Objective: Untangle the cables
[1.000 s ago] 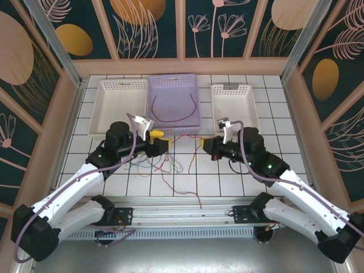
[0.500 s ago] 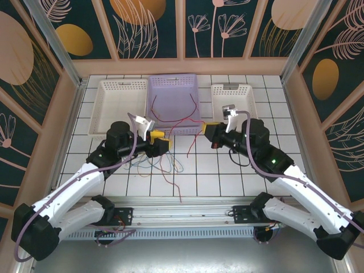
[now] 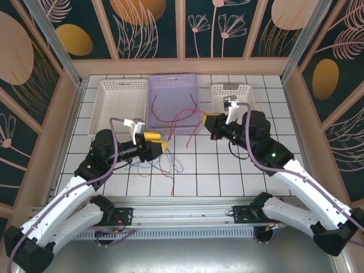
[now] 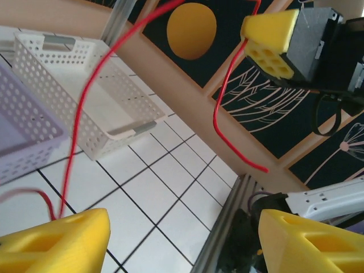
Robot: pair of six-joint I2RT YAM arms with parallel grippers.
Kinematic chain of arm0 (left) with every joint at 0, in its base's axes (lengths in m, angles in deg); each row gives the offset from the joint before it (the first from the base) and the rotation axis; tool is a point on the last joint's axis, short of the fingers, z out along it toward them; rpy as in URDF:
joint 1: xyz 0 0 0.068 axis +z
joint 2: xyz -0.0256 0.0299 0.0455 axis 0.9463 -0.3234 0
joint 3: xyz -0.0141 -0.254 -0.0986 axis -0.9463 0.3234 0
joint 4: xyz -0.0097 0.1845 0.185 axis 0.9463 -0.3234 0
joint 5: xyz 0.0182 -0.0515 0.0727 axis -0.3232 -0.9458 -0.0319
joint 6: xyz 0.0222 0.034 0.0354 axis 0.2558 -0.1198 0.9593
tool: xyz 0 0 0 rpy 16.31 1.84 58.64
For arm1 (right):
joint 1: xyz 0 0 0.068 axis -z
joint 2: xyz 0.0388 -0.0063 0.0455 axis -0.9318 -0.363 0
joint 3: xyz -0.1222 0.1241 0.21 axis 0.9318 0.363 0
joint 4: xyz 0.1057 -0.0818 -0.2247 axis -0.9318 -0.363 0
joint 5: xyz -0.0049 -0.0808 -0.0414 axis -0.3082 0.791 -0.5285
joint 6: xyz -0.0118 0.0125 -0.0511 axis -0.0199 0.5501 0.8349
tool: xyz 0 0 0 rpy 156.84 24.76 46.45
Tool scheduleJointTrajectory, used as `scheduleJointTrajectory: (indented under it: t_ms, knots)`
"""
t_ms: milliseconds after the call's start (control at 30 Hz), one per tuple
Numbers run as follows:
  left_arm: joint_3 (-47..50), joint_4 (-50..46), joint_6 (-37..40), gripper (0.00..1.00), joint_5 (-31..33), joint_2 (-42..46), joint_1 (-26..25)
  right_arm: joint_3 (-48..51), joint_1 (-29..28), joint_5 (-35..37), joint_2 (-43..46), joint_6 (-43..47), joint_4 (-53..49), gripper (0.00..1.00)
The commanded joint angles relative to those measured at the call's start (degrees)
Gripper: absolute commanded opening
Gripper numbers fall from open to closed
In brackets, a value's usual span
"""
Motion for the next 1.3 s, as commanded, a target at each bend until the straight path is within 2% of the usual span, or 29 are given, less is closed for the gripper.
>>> scheduleJointTrajectory:
  t_ms: [0, 167, 333, 533, 767, 933, 1033, 1100, 1267]
  knots:
    - [3.68, 3.28, -5.88, 0.69, -2.62, 1.26, 0.01, -2.13, 1.26, -1.61, -0.53, 0.47, 2.20, 0.00]
    - [4.91, 3.01, -6.79, 0.69, -1.81, 2.18, -1.39, -3.17, 3.01, -2.66, -1.05, 0.34, 2.36, 0.00]
    - [4.75, 1.03, -5.29, 0.69, 0.97, -0.59, -3.45, -4.38, 4.86, -4.48, -1.99, -0.21, 2.25, 0.00]
    - [4.38, -0.80, -2.38, 0.69, 8.20, -5.74, -8.19, -5.31, 5.26, -5.63, -2.02, -0.50, 2.24, 0.00]
    - [1.50, -3.90, 1.33, 0.69, 15.41, -9.18, -8.45, -6.68, 5.23, -6.42, -2.44, -0.24, 1.32, 0.00]
    - [0.58, -7.15, 2.81, 0.69, 22.91, -8.26, -8.46, -6.82, 5.32, -6.46, -2.19, 0.02, 0.96, 0.00]
    - [0.98, -5.95, 2.32, 0.68, 23.56, -9.05, -8.42, -6.78, 5.32, -7.03, -2.34, -0.22, 1.29, 0.00]
    - [1.36, -4.81, 1.95, 0.62, 23.26, -9.91, -8.42, -6.62, 5.32, -7.48, -2.37, -0.54, 1.66, 0.00]
    - [2.23, -1.32, 1.32, 0.32, 22.11, -11.39, -8.40, -6.53, 5.31, -7.70, -2.33, -0.67, 1.61, 0.00]
